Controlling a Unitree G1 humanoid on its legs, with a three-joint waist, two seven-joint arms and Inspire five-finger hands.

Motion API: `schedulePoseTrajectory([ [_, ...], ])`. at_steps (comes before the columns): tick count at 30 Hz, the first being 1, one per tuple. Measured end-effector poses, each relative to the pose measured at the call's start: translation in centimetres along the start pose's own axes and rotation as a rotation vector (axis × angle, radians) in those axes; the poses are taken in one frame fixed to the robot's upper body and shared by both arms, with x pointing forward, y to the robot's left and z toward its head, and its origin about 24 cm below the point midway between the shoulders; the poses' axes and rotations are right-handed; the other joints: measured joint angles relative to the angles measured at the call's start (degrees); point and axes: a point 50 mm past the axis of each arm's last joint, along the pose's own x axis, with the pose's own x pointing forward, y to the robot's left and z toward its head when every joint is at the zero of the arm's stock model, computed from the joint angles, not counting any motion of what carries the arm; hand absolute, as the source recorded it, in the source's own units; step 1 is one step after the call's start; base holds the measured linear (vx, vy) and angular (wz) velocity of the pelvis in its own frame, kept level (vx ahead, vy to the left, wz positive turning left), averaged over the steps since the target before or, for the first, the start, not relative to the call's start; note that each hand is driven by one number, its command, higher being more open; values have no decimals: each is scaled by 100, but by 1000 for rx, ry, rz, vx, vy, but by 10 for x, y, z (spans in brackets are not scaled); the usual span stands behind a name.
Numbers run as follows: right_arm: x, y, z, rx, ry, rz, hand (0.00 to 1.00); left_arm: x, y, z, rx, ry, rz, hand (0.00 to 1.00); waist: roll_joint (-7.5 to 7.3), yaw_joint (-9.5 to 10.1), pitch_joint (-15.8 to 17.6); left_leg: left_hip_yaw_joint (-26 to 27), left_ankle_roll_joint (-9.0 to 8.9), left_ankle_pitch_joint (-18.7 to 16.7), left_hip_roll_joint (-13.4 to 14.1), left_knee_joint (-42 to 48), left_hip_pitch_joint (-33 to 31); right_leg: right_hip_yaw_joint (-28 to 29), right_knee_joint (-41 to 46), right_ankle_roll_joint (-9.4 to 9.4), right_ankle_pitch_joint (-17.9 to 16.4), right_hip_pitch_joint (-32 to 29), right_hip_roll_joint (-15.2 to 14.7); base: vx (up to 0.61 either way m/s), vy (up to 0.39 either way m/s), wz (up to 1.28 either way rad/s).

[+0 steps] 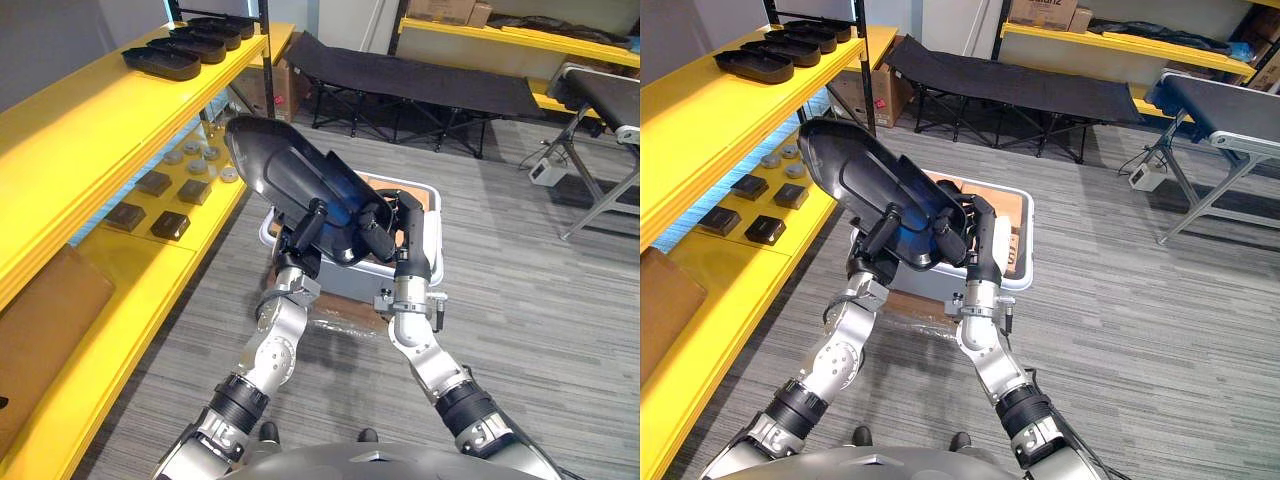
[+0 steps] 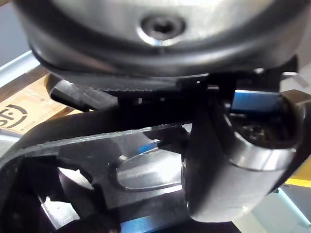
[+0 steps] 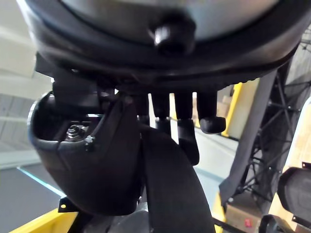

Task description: Walk over and take three plastic housings, then place them on the shelf

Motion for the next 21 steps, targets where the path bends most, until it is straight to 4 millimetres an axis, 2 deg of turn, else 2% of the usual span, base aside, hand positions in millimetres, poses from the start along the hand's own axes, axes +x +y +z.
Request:
schedulePoseTrajectory([
  [3, -3, 3, 2, 20, 2, -7, 0, 0, -1, 2, 2, -22, 2, 0, -3, -5, -1, 1, -1, -1, 0, 0, 0, 1, 0, 0, 0, -1, 0, 0, 0, 0],
  [4, -4, 3, 2, 24, 1, -10, 100, 0, -1, 2, 15, -29, -2, 0, -4, -5, 0, 1, -1, -2, 0, -1, 0, 1, 0, 0, -1, -2, 0, 0, 0, 0],
  [14, -24, 6, 2, 184, 55, 27, 100, -2, -6, 9, 170, -147, 18, 0, -88, -19, -25, 37, -5, -6, 2, -1, 5, 11, 2, 0, -3, -12, 4, 0, 0, 0],
  [18, -18, 4, 19, 303, 25, 37, 100, -8, -16, 21, 184, -262, 60, 0, -104, -28, -29, 60, -8, -8, -1, 0, 6, 15, 3, -1, -4, -21, 4, 0, 0, 0],
  [21, -14, 3, 34, 384, -22, 66, 100, -14, -25, 39, 234, -383, 42, 0, -103, -42, -30, 76, -14, -12, 2, 0, 25, 24, 4, -5, -7, -11, 9, 0, 0, 0],
])
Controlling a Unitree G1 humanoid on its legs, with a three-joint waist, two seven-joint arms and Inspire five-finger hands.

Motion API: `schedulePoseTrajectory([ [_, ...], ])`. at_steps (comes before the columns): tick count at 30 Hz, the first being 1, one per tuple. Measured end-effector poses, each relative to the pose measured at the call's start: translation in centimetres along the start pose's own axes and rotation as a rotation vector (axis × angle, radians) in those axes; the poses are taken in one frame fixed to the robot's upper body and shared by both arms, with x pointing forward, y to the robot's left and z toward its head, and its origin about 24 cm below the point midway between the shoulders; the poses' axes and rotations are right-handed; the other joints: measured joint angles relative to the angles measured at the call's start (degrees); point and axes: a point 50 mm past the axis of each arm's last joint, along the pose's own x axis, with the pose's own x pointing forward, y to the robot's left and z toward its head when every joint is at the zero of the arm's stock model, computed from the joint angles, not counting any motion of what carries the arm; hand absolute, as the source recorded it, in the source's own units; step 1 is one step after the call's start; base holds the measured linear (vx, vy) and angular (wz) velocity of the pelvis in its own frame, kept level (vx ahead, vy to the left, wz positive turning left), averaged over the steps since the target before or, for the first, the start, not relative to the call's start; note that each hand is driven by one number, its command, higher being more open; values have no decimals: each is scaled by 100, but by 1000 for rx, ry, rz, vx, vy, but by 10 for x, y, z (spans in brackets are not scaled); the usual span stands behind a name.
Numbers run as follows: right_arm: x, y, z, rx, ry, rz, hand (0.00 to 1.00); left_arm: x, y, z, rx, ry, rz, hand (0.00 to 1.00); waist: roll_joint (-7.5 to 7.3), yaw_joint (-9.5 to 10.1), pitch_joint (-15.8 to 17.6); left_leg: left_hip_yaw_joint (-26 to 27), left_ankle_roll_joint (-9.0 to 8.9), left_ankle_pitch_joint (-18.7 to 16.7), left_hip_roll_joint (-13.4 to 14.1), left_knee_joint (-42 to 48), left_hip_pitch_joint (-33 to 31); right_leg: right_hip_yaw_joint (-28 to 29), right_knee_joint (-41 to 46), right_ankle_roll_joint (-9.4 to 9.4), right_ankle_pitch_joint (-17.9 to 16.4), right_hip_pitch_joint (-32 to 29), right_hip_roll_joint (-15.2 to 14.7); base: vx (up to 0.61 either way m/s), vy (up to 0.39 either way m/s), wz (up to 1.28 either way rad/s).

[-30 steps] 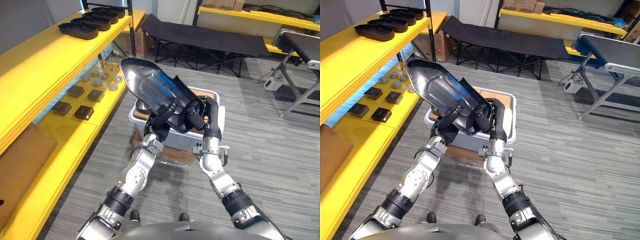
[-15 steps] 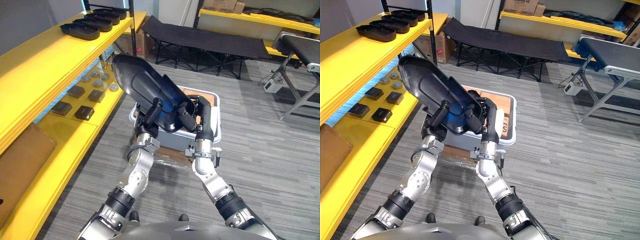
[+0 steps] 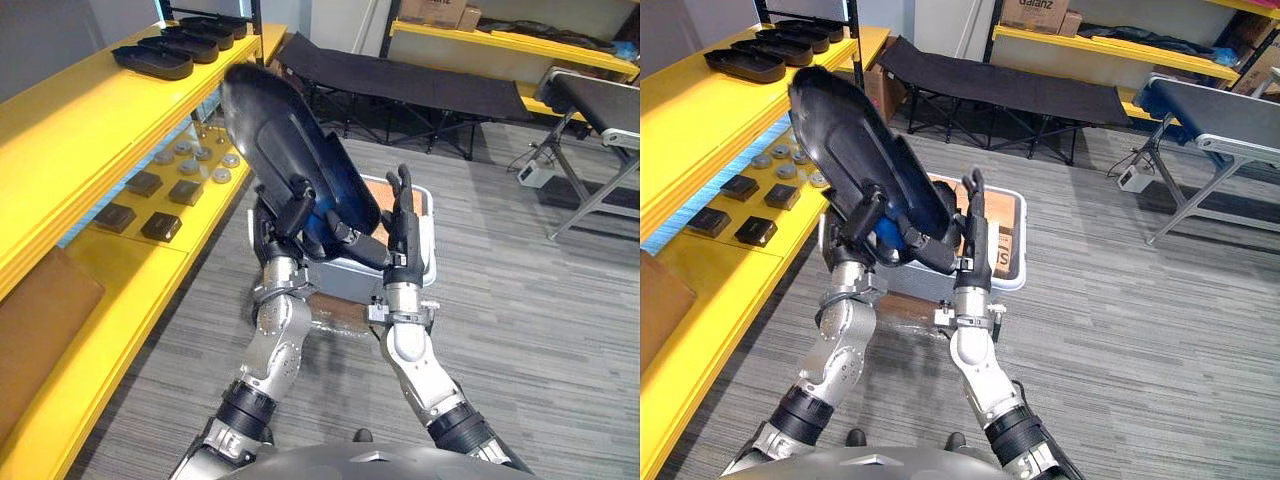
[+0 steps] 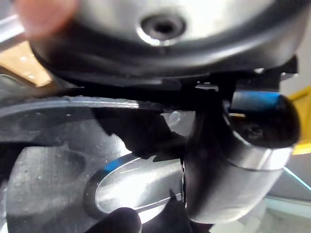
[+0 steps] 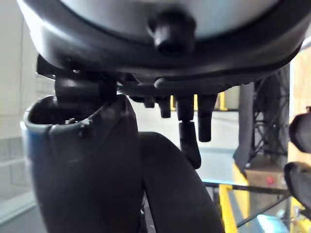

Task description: Walk over and take three plastic housings, then place them on the shelf

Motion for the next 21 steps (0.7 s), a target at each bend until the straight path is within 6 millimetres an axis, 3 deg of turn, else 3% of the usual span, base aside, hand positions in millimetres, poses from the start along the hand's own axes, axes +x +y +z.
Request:
schedulePoseTrajectory([
  [3, 3, 0, 5, 55, -1, 64, 100, 2, 1, 16, 102, -120, -9, 0, 1, -1, 0, 36, -6, -15, -5, -1, 37, 35, 1, 1, -2, 14, -3, 0, 1, -5],
  [5, 2, -8, 6, 111, 17, 72, 100, 9, 16, 28, 174, -203, 74, 0, 15, -23, -8, 71, -6, -32, -3, -2, 69, 78, 24, -2, -14, 13, -4, -1, 5, -10],
  [6, 5, -25, 7, 250, 39, 42, 100, 13, 39, 41, 237, -272, 197, 0, 42, -106, -20, 82, -45, -62, -6, -3, 68, 87, 32, -9, -23, 3, -6, -1, 5, -7],
  [8, 5, -46, 8, 406, 42, -2, 100, 12, 65, 51, 310, -314, 312, 0, 69, -112, -36, 134, -50, -77, -2, -4, 71, 141, 31, -14, -27, -22, -4, 3, 4, -10],
  [11, 1, -76, 7, 544, 30, -46, 100, 1, 98, 56, 437, -324, 419, 0, 90, -108, -36, 154, -47, -83, 0, -4, 66, 156, 24, -18, -28, -38, -2, 7, 0, -3],
  [14, -6, -90, 1, 537, 77, -39, 100, -8, 117, 53, 491, -287, 463, 0, 102, -104, -41, 183, -40, -92, -1, -4, 64, 176, 10, -18, -28, -60, -2, 13, -2, -3],
  [21, -42, -106, -33, 364, 360, -32, 100, -17, 127, 44, 527, -228, 417, 0, 253, -138, -77, 278, -24, -113, -12, -5, 43, 299, 6, -15, -25, -128, -12, 21, 1, -9],
])
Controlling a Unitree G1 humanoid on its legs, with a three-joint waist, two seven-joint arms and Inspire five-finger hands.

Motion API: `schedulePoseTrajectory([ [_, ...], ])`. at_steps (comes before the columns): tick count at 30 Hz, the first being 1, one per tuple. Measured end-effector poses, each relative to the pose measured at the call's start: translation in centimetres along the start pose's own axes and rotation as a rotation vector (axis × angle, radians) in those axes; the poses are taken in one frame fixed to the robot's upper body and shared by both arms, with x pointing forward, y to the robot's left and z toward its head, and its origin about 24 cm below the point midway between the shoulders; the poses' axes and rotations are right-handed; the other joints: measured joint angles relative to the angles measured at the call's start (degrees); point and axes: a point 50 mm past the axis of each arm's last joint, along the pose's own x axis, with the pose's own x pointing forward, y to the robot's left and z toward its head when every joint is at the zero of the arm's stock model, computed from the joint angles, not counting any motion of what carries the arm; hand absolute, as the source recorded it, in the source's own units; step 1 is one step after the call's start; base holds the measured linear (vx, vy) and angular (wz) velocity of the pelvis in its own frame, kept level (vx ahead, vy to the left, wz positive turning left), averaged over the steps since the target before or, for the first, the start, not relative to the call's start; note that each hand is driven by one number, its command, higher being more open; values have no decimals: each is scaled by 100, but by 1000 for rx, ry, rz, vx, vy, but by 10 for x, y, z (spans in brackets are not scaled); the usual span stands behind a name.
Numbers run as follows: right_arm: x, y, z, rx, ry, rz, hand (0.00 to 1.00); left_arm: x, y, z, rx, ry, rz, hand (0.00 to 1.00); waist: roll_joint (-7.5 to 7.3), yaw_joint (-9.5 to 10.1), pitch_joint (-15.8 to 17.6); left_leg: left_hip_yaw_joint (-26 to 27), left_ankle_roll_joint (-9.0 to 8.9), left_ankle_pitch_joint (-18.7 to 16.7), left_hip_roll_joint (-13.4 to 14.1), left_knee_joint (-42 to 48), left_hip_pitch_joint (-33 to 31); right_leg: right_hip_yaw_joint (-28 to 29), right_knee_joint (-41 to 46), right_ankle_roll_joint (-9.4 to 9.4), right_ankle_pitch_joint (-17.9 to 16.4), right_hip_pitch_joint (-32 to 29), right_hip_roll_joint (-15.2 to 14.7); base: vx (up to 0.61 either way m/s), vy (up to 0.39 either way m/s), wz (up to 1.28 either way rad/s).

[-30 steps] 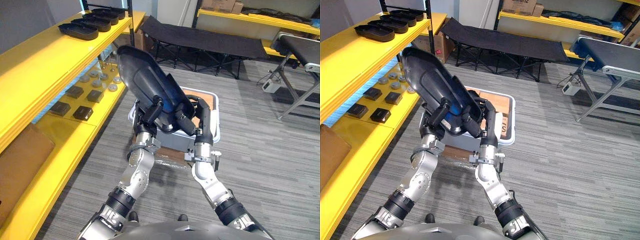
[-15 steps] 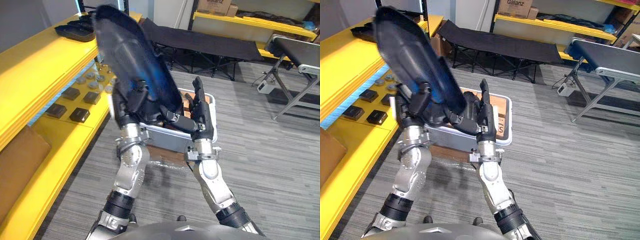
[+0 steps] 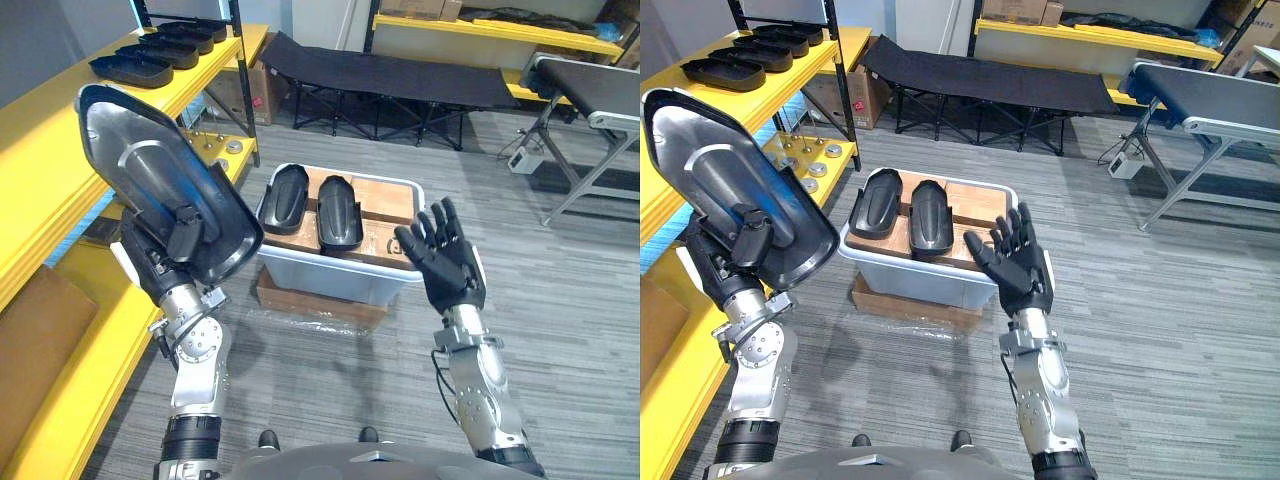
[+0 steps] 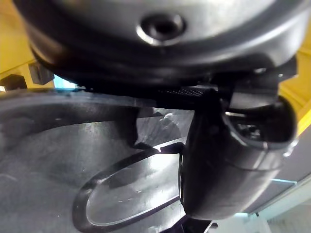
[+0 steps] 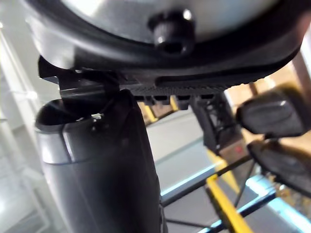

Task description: Walk over and take three plastic housings, then place them on the shelf

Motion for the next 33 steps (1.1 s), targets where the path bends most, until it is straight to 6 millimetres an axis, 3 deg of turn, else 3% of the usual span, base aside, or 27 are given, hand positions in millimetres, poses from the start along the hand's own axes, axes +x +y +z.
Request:
schedulePoseTrajectory([
  [2, -7, -24, -14, -57, 98, -102, 100, -3, 0, -1, 1, 1, -25, 0, 64, 0, -11, -1, 1, -2, 2, 0, -23, 7, -1, 2, 1, -24, 2, 9, -2, -3],
  [5, -15, -44, -25, -116, 174, -205, 100, -8, 4, -4, 10, 8, -38, 0, 139, -2, -51, -11, 1, -1, 6, -1, -60, 4, 0, 1, 2, -57, 7, 0, 0, 0],
  [9, -17, -49, -25, -121, 175, -256, 100, -15, 9, -8, 29, 32, -58, 0, 187, 18, -78, -53, 4, 1, 3, -2, -63, -24, 0, 2, 2, -44, 4, -2, -1, 2],
  [24, -12, -46, -23, -236, 171, -253, 100, -22, 12, 4, 15, 0, -114, 0, 187, 138, -78, -502, 21, 80, -85, -24, -222, -460, -2, 28, -26, 43, -72, -16, 7, 15],
  [29, 8, -38, -19, -234, 146, -210, 100, -23, 29, 12, 32, -27, -72, 0, 185, 367, -77, -793, 63, 142, -149, -22, -274, -763, -1, 44, -37, 161, -118, 7, 18, 32],
  [33, 32, -16, -15, -275, 121, -109, 100, -22, 49, 20, 55, -55, -4, 0, 171, 663, -69, -1064, 43, 176, -184, -24, -328, -1057, -2, 68, -95, 268, -139, -7, 13, 35],
])
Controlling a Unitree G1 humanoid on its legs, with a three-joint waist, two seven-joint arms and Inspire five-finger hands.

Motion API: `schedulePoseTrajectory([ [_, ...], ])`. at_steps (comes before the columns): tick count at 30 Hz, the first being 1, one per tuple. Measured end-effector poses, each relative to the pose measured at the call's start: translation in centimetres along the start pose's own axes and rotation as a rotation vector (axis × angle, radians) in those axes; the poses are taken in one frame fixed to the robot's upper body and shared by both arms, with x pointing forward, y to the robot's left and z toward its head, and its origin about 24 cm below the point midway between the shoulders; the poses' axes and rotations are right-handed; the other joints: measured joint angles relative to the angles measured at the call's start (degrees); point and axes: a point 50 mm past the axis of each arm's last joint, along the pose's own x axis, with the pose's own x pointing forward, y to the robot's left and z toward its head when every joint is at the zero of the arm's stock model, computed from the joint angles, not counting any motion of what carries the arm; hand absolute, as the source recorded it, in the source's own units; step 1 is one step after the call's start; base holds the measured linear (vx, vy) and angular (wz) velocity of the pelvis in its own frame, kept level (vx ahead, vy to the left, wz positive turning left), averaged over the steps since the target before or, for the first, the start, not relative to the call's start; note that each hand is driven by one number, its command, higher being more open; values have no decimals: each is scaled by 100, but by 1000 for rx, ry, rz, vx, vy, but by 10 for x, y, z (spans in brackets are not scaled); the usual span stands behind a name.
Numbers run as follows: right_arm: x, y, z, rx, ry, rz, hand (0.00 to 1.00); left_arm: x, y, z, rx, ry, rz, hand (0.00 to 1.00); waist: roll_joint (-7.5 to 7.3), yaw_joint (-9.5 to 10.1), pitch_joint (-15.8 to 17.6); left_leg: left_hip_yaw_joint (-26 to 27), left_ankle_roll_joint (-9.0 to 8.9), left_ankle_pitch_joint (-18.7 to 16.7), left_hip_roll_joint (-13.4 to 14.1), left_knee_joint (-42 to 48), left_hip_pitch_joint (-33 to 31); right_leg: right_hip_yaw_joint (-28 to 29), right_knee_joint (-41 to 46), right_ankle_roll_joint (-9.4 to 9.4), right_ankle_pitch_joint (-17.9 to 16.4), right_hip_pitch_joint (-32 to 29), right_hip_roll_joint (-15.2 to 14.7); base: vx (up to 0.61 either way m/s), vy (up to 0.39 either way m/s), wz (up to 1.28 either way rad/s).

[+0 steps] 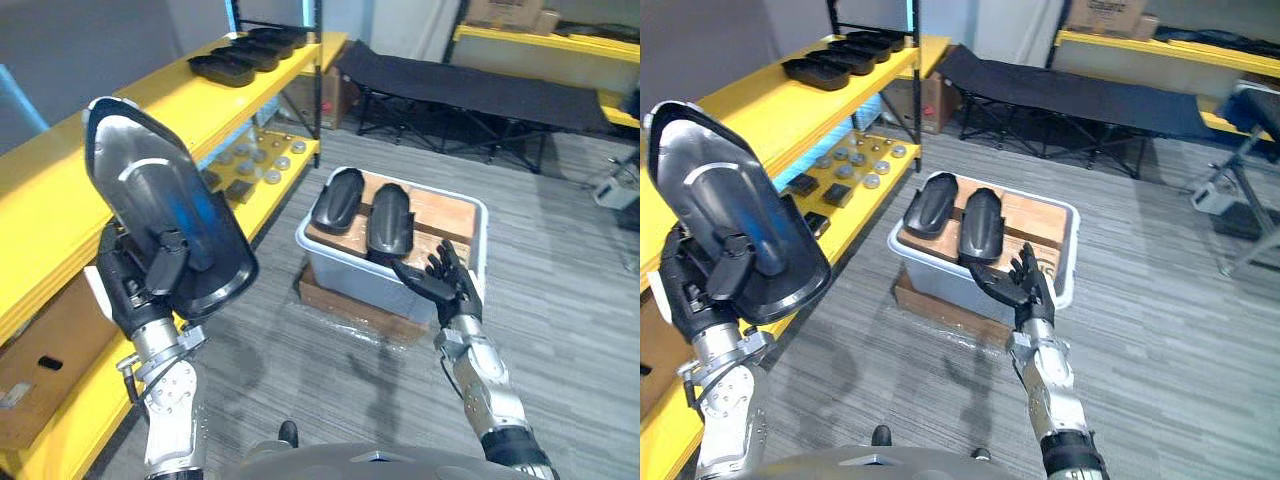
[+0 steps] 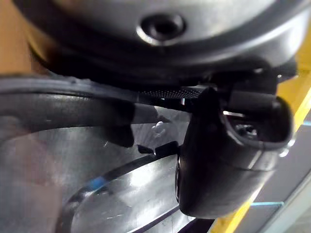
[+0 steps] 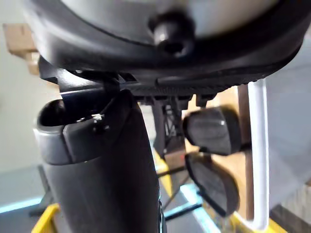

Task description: Walk over and take three plastic housings, then place them on the shelf

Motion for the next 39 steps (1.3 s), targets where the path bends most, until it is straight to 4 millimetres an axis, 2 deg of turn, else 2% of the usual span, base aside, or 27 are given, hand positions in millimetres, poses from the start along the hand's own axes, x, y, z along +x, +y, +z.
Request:
schedulePoseTrajectory([
  [5, 14, 22, 12, -48, -41, 89, 100, -8, 23, 3, 2, 21, 30, 0, -29, 327, 14, -260, 17, 77, -62, 5, -147, -294, 8, 16, -20, 15, -31, 7, 15, 33],
  [8, 17, 29, 15, -56, -51, 121, 100, -9, 32, 2, -47, 44, 58, 0, -97, 370, 56, -324, 22, 79, -99, 2, -148, -357, 26, 28, -33, 45, -62, 12, 33, 11],
  [12, 17, 31, 15, -56, -50, 139, 100, -9, 33, 1, -75, 53, 47, 0, -203, 370, 114, -317, 51, 59, -104, 0, -146, -346, 78, -6, -93, 29, -80, 0, 13, -1],
  [15, 17, 33, 15, -58, -49, 167, 100, -12, 29, 0, -80, 64, 28, 0, -203, 351, 155, -265, 96, -27, -91, 184, -221, -295, 203, 2, -166, -16, -77, -1, 6, -4],
  [17, 17, 33, 15, -61, -49, 180, 100, -12, 21, -1, -91, 68, -9, 0, -173, 327, 250, -227, 109, -357, -70, 817, -549, -386, 222, -1, -163, 28, -82, -29, 16, 23],
  [18, 16, 31, 15, -69, -48, 180, 100, -12, 11, -1, -109, 74, -48, 0, -105, 275, 326, 115, 153, -559, 46, 1217, -729, -562, 228, 28, -149, 122, -84, -5, 27, 71],
  [19, 16, 27, 16, -84, -45, 176, 100, -11, 1, -1, -132, 72, -96, 0, -44, 208, 383, 638, 166, -596, 259, 1360, -788, -783, 285, 49, -199, 208, -69, 7, 32, 94],
  [20, 16, 24, 17, -97, -45, 173, 100, -11, -7, 0, -148, 69, -132, 0, -10, 171, 405, 877, 191, -559, 322, 1327, -792, -936, 383, 85, -267, 218, -128, 31, 63, 109],
  [21, 16, 21, 18, -106, -47, 169, 100, -11, -18, 2, -170, 62, -186, 0, 40, 158, 422, 855, 198, -326, 261, 1000, -709, -1078, 512, 127, -351, 209, -221, 28, 68, 74],
  [25, 15, 25, 16, -95, -46, 192, 100, -12, -25, 3, -162, 51, -248, 0, 88, 222, 447, 725, 235, 76, 54, 233, -434, -1226, 712, 176, -482, 160, -361, 34, 62, 36],
  [27, 14, 26, 15, -124, -51, 199, 100, -11, -26, 4, -153, 44, -271, 0, 80, 212, 453, 539, 252, 87, -42, 157, -424, -1290, 1050, 184, -698, 128, -508, 41, 58, 52],
  [28, 12, 24, 15, -130, -58, 194, 100, -10, -29, 5, -150, 38, -307, 0, 76, 152, 456, 308, 267, 84, -125, 158, -432, -1055, 1407, 75, -864, 77, -619, 120, 84, 101],
  [30, 4, 15, 10, -134, -50, 152, 100, -6, -40, 7, -141, 11, -439, 0, 71, 70, 483, -160, 286, 96, -225, 190, -357, -91, 2332, -70, -970, -121, -738, 144, 72, 121],
  [31, 2, 14, 8, -129, -46, 139, 100, -4, -45, 9, -136, -7, -497, 0, 24, 36, 507, -389, 310, 113, -214, 187, -318, 293, 2806, -68, -1004, -250, -766, 115, -60, 125],
  [32, -2, 13, 8, -123, -50, 129, 100, -2, -52, 11, -136, -26, -551, 0, -11, -46, 529, -683, 374, 182, -261, 186, -314, 691, 3154, -38, -1290, -341, -737, 106, -98, 118],
  [33, -4, 13, 8, -122, -55, 129, 100, 0, -54, 11, -132, -32, -571, 0, -26, -69, 530, -769, 374, 203, -298, 185, -328, 800, 3167, -29, -1418, -361, -713, 100, -116, 104],
  [34, -4, 15, 12, -120, -74, 141, 100, 2, -56, 11, -126, -37, -589, 0, -193, -61, 482, -833, 339, 264, -396, 201, -360, 892, 3015, -42, -1483, -395, -718, 84, -110, 53],
  [35, -3, 18, 17, -117, -105, 155, 100, 2, -57, 9, -127, -30, -582, 0, -256, -38, 506, -833, 338, 275, -501, 275, -406, 820, 2785, -42, -1555, -390, -767, 73, -120, 27],
  [39, 3, 22, 27, -119, -152, 168, 100, 2, -55, 6, -122, -12, -556, 0, -138, 42, 530, -507, 312, 283, -390, 413, -698, 760, 1795, 223, -1442, -190, -545, -18, -106, -20],
])
